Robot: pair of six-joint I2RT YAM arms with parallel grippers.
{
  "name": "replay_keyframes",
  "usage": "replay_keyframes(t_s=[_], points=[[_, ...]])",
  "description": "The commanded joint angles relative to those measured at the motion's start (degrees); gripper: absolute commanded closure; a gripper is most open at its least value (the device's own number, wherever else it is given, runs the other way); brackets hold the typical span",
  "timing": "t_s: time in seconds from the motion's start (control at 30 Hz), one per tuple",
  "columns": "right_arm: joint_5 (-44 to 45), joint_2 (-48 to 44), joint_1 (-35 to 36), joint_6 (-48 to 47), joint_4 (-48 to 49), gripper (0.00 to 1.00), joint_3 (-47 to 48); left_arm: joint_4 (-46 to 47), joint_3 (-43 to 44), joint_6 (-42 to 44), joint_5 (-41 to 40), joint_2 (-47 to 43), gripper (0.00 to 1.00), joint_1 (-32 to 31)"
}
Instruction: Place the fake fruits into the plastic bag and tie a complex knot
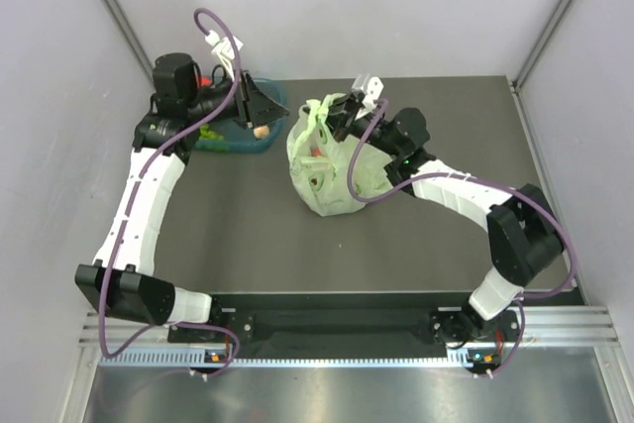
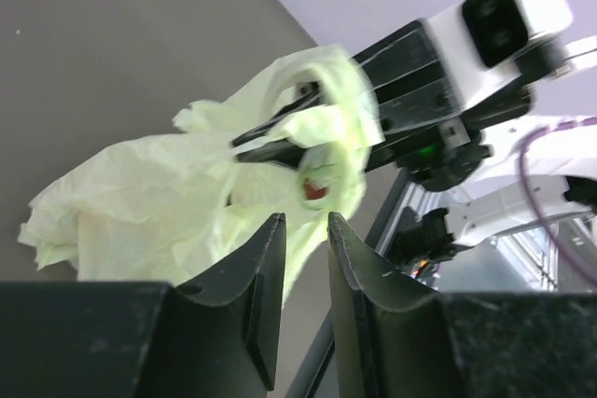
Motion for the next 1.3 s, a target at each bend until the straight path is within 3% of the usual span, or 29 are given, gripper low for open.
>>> replay_keyframes(t_s=[0.0,0.03,0.1,0.3,0.8,1.0,1.27], points=[[-2.1,-4.1,-0.5,3.0,-0.8,1.0,1.0,9.7,-5.3,3.8,0.2,-2.1,0.73,0.1],[-2.3,-4.4,-0.5,3.2,-1.9,1.0,1.7,13.0,-7.2,3.9,-0.3,-2.5,0.81,0.0],[-2.6,-4.9,-0.5,3.4,-4.0,1.0,2.4,15.8,-8.9,4.2,-0.9,-2.9,0.82,-0.6],[-2.0,-6.2,-0.5,2.9,-10.7,1.0,4.0,20.6,-11.2,9.7,-0.4,-2.0,0.72,-4.9],[-3.1,-5.8,-2.0,6.3,-16.0,1.0,7.5,18.3,-12.2,15.2,-2.3,1.1,0.73,-8.6],[-4.5,-5.4,-2.9,7.7,-17.7,1.0,9.2,20.8,-14.0,16.4,0.8,2.1,0.65,-8.8],[-5.0,-4.6,-3.4,8.5,-19.4,1.0,10.5,30.8,-17.6,12.9,5.8,1.3,0.5,-9.5]])
